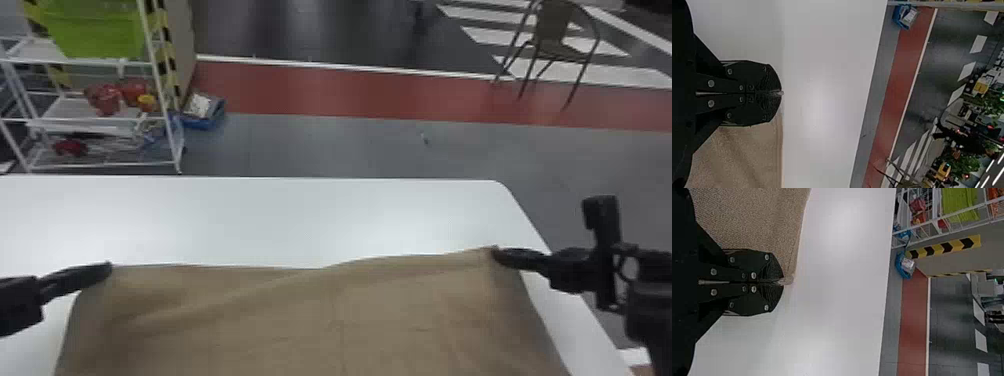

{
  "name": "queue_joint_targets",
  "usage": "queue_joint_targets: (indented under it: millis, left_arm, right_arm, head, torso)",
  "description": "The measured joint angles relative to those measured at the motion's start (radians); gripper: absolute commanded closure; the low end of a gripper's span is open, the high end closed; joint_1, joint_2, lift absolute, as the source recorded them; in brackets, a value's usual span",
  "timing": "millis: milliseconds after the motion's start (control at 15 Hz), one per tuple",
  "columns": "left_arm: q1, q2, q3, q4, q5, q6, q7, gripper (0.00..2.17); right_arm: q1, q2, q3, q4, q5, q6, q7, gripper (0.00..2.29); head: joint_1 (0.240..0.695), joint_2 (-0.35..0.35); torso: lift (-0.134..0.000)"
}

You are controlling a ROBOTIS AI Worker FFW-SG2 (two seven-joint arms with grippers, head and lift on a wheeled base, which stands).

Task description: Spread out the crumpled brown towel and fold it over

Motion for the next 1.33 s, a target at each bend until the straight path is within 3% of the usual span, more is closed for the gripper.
queue_joint_targets:
  millis: [267,667,933,1333]
  left_arm:
    - [0.015,-0.001,0.006,-0.050,0.012,0.006,-0.001,1.63]
    - [0.032,-0.020,0.029,-0.101,0.037,0.006,0.010,1.63]
    - [0.057,-0.028,0.042,-0.140,0.084,0.006,0.010,1.63]
    - [0.144,-0.055,0.116,-0.196,0.203,-0.026,-0.027,1.63]
  right_arm:
    - [0.046,-0.001,-0.069,-0.075,-0.041,-0.048,0.016,1.48]
    - [0.086,-0.001,-0.094,-0.146,-0.082,-0.056,0.026,1.48]
    - [0.142,0.005,-0.136,-0.232,-0.134,-0.042,0.049,1.48]
    - [0.295,0.020,-0.290,-0.345,-0.276,-0.077,0.095,1.48]
  head:
    - [0.695,-0.206]
    - [0.695,-0.212]
    - [0.695,-0.223]
    - [0.695,-0.278]
  torso:
    - [-0.123]
    - [-0.123]
    - [-0.123]
    - [-0.123]
